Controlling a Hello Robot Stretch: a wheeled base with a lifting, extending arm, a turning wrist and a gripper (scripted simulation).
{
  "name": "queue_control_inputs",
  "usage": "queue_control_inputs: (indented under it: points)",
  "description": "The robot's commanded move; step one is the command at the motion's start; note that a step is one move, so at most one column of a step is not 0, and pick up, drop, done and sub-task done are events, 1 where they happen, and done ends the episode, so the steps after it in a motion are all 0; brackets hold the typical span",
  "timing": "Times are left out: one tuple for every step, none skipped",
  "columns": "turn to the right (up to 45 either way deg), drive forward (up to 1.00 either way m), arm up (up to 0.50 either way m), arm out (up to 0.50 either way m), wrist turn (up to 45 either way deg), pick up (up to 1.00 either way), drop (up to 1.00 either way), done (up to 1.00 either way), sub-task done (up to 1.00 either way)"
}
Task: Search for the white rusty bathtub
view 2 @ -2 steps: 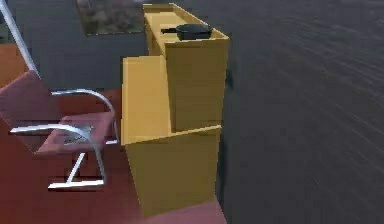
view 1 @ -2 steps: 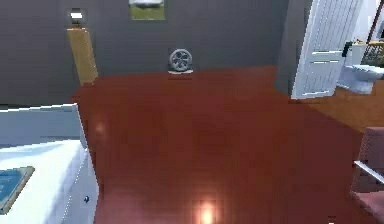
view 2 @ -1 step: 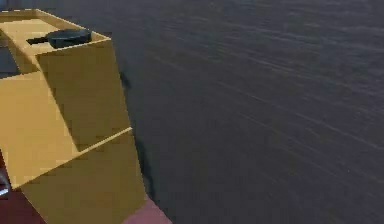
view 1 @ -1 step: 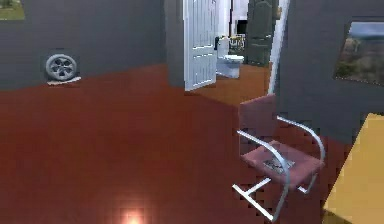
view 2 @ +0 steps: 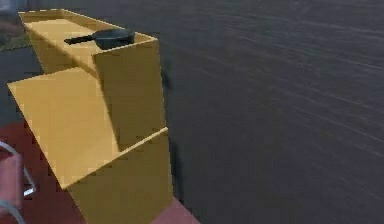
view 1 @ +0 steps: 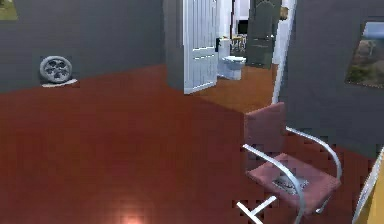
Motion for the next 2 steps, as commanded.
queue_control_inputs:
  points:
    - [-6.0,0.0,0.0,0.0,0.0,0.0,0.0,0.0,0.0]
    - [0.0,1.0,0.0,0.0,0.0,0.0,0.0,0.0,0.0]
